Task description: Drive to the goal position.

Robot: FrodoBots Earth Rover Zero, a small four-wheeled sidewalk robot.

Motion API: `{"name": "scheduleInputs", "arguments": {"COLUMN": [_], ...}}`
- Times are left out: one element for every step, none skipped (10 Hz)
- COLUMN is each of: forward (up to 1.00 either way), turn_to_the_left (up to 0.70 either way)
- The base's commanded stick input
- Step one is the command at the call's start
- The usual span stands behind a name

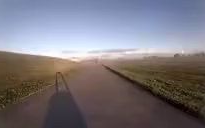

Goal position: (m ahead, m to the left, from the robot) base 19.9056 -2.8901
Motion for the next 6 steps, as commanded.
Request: {"name": "scheduleInputs", "arguments": {"forward": [0.70, 0.70, 0.70, 0.70, 0.70, 0.70], "turn_to_the_left": [0.00, 0.00, 0.00, 0.00, 0.00, 0.00]}}
